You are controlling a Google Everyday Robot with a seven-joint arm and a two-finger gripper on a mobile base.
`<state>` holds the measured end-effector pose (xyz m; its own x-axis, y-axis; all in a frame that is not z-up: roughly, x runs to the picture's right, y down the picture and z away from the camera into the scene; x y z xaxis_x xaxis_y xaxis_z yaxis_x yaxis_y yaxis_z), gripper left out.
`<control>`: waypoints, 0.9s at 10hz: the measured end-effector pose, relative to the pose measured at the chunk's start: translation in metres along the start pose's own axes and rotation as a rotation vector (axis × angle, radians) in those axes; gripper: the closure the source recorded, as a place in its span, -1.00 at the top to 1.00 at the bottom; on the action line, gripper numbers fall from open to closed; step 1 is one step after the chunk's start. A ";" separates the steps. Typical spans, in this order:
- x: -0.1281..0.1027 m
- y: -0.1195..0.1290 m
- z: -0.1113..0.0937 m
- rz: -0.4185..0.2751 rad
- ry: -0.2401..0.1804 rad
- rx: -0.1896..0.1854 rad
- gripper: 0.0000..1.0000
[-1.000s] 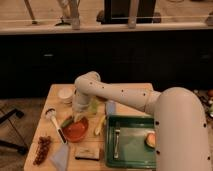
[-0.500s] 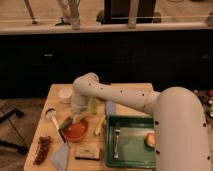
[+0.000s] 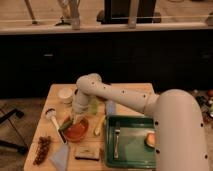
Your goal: Place pepper in red bowl
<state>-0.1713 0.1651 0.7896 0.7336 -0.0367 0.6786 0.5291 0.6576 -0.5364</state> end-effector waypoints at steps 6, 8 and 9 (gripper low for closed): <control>-0.006 -0.002 0.007 -0.076 -0.118 0.001 -0.94; -0.006 -0.002 0.003 -0.095 -0.141 0.008 -0.94; -0.006 -0.001 0.002 -0.102 -0.148 0.008 -0.94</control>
